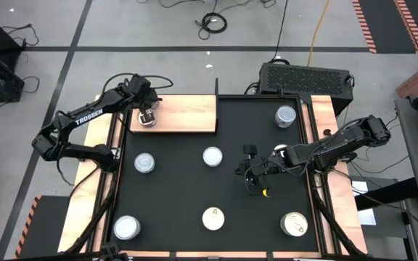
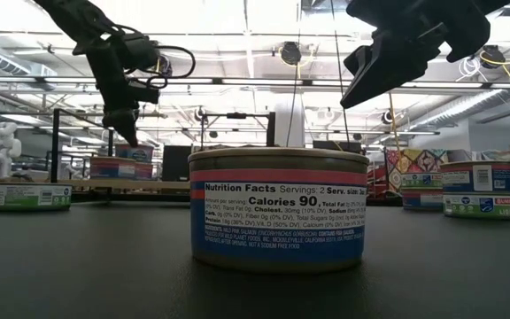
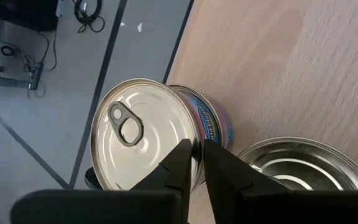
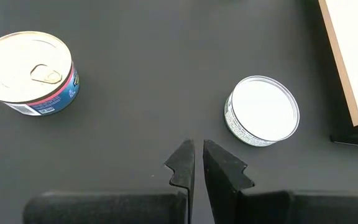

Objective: Stack canned seafood by type on shelf
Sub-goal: Stack the blue tuna can on top of the blue tuna on the shelf, then remove the green tuna can from the top of the blue tuna can

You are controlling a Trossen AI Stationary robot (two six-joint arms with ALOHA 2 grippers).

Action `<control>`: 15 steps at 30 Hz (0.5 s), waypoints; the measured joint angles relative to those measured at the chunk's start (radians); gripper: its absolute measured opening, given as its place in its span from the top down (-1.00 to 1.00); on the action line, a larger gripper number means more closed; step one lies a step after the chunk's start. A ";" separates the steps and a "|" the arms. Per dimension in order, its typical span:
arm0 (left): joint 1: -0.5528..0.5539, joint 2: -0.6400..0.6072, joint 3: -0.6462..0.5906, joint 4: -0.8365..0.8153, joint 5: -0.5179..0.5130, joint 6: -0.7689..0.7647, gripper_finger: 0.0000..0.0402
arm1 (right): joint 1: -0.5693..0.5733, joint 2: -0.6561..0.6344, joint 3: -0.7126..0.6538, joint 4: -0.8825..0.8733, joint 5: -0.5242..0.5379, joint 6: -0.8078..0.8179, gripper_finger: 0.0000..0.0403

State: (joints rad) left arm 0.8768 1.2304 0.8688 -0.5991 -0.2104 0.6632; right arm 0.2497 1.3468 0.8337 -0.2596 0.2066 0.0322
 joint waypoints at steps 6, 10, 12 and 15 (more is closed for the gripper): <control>0.000 -0.002 0.000 -0.009 0.000 -0.001 0.64 | 0.000 0.000 0.000 0.000 0.000 0.000 0.87; -0.002 -0.021 0.000 -0.020 0.000 -0.003 0.52 | 0.000 0.000 0.000 0.000 0.000 0.000 0.87; -0.011 -0.042 0.000 -0.020 0.000 -0.003 0.44 | 0.000 0.000 0.000 0.000 0.000 0.000 0.87; -0.032 -0.084 0.018 -0.043 0.000 -0.012 0.33 | 0.000 0.000 0.000 0.000 0.000 0.000 0.87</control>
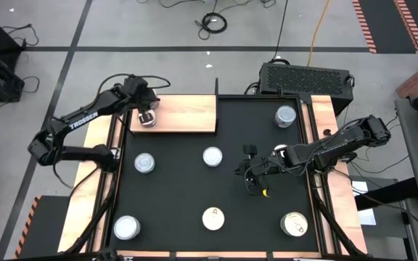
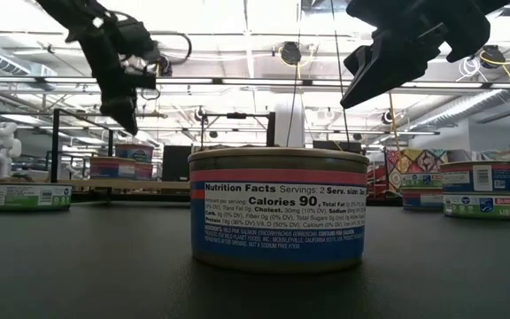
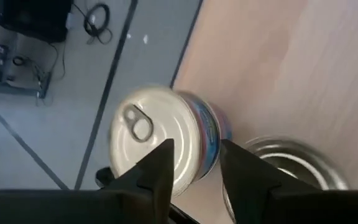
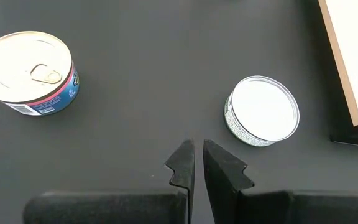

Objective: Stack canned seafood by type on shelf
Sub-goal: Remove the green tuna can from the top of the blue tuna can

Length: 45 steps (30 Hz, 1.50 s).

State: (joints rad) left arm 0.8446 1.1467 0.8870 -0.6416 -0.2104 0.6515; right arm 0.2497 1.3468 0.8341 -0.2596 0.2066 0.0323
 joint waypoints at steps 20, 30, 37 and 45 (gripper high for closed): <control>-0.731 -0.112 0.046 -0.070 0.161 -0.368 0.23 | 0.000 0.000 0.000 0.038 0.000 -0.015 0.87; -1.094 0.042 0.046 -0.056 0.232 -0.620 0.23 | 0.000 0.000 0.000 0.062 0.000 -0.015 0.87; -1.213 0.046 0.058 -0.099 0.568 -1.137 0.23 | 0.000 0.000 0.000 0.072 0.000 -0.015 0.87; -1.351 0.047 0.038 -0.294 0.545 -1.248 0.23 | 0.000 0.000 0.000 0.082 0.000 -0.015 0.87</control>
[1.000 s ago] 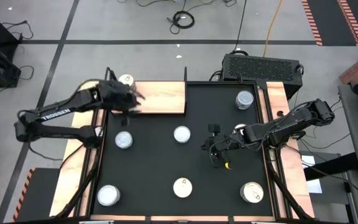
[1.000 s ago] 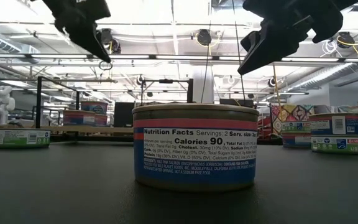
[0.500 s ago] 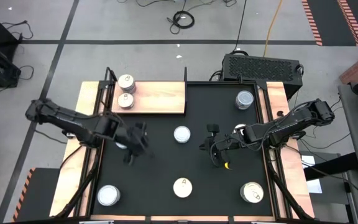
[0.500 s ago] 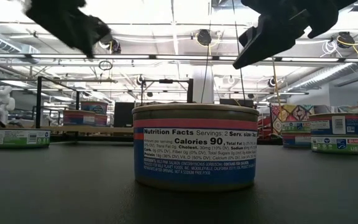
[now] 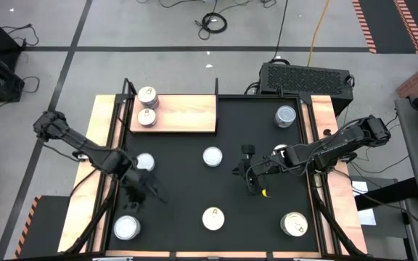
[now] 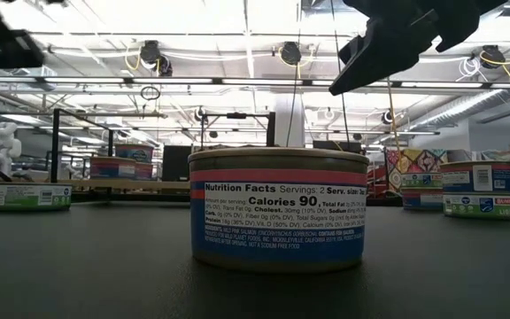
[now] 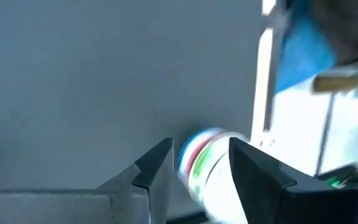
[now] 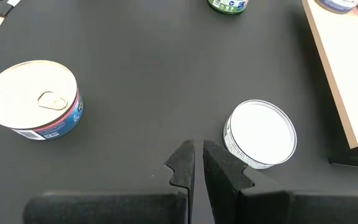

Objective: Stack canned seafood by type on shelf
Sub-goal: Remove the green tuna can from the top of the blue tuna can

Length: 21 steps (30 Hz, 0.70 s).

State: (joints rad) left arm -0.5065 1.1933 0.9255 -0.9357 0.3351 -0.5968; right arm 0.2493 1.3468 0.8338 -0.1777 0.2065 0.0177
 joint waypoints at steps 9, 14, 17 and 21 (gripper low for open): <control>-0.088 0.000 -0.029 -0.012 0.031 0.000 0.23 | 0.000 0.000 0.000 0.018 0.000 -0.017 0.87; -0.126 0.004 -0.073 0.013 0.031 0.000 0.23 | 0.000 0.000 0.000 0.018 0.000 -0.030 0.87; -0.148 0.023 -0.091 0.058 0.031 0.000 0.23 | 0.000 0.000 0.000 0.018 0.000 -0.031 0.87; -0.169 0.067 -0.108 0.125 0.058 0.001 0.23 | 0.000 0.000 0.000 0.018 0.000 -0.041 0.87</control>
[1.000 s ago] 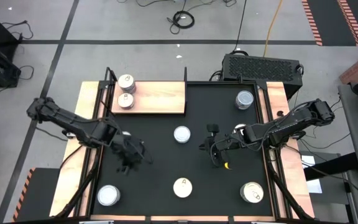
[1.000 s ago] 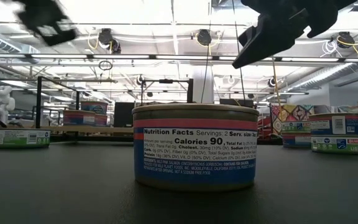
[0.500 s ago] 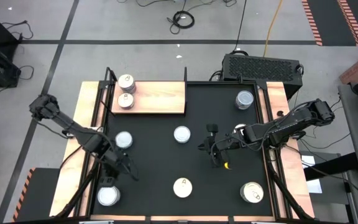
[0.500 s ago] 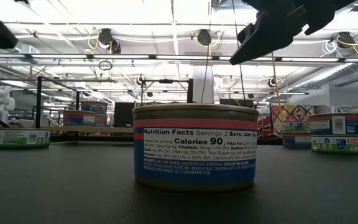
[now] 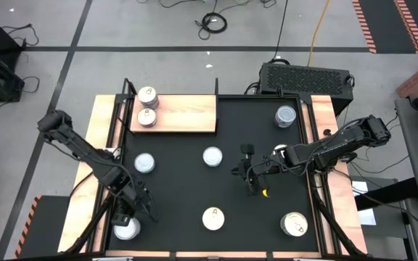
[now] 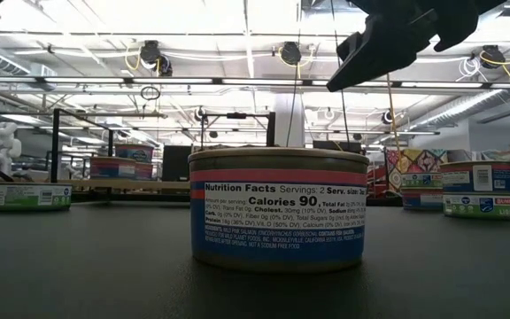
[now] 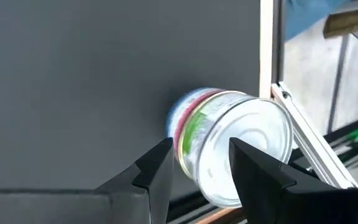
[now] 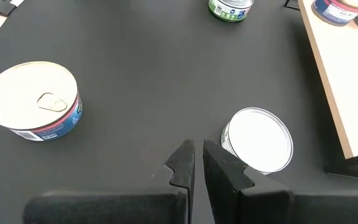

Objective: Stack canned seafood by type on shelf
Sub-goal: Remove the green tuna can from the top of the blue tuna can

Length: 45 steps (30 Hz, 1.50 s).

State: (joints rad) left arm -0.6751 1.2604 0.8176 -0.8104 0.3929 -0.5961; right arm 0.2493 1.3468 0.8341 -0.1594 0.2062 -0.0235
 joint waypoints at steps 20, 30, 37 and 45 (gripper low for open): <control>-0.027 0.088 -0.009 0.020 0.057 0.152 0.71 | 0.000 0.000 0.000 0.022 0.000 -0.019 0.87; 0.005 0.088 -0.009 0.030 0.140 0.160 0.99 | 0.000 0.000 0.000 0.021 0.001 -0.019 0.87; 0.057 0.076 0.020 0.045 0.189 0.166 0.99 | 0.000 0.000 0.000 0.021 0.001 -0.019 0.87; 0.162 0.052 0.045 0.058 0.144 0.219 1.00 | -0.001 0.000 0.000 0.021 0.001 -0.019 0.87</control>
State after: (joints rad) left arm -0.5134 1.3125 0.8627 -0.7521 0.5371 -0.3775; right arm 0.2485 1.3468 0.8341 -0.1379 0.2070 -0.0425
